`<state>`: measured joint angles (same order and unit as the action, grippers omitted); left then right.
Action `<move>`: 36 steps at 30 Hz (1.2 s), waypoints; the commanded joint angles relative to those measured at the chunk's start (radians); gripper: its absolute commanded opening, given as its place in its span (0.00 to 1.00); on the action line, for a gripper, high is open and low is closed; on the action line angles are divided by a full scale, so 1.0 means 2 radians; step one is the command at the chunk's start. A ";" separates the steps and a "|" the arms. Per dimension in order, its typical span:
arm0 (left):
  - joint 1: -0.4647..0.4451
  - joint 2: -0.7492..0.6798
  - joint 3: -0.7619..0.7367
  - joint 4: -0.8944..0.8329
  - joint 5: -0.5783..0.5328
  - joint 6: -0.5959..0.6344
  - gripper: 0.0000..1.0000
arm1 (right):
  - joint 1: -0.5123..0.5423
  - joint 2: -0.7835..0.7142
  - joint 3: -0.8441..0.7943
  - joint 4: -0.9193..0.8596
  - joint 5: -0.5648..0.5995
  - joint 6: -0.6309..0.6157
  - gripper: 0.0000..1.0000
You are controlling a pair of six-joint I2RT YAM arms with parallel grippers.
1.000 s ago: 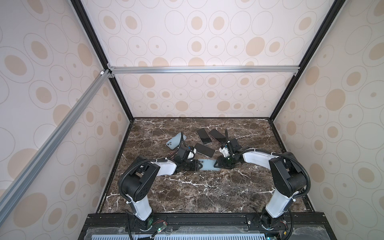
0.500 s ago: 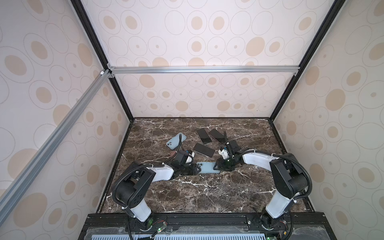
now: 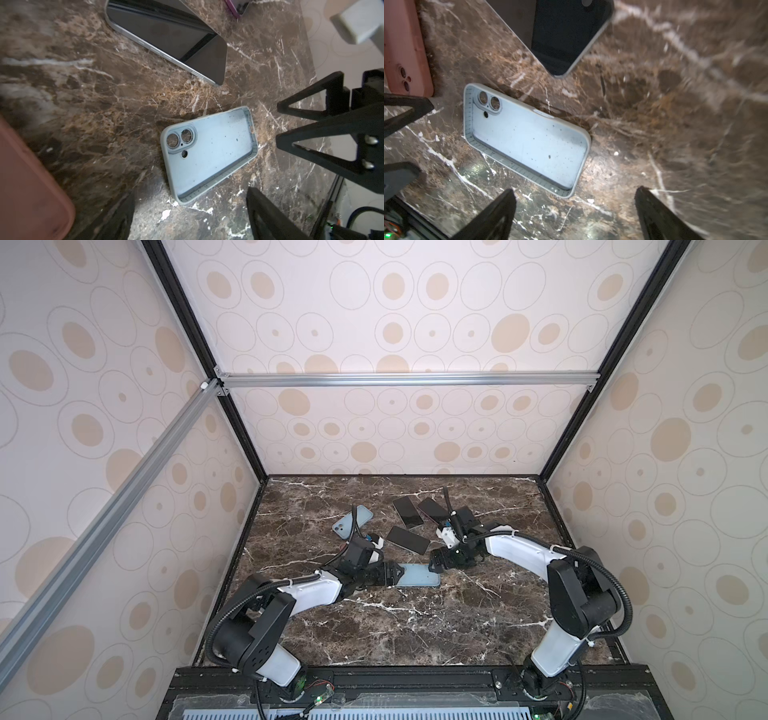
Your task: Put the phone into the phone case
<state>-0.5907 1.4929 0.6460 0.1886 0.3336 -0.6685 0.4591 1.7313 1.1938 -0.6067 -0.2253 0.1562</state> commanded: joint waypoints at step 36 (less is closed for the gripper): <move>0.003 -0.312 -0.027 -0.217 -0.143 0.033 1.00 | 0.048 0.273 0.328 -0.069 0.065 -0.287 0.98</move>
<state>-0.5877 0.8944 0.5911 -0.2111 0.0719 -0.6262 0.5426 2.2440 1.8057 -0.6949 -0.1089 -0.3985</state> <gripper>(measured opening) 0.999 0.984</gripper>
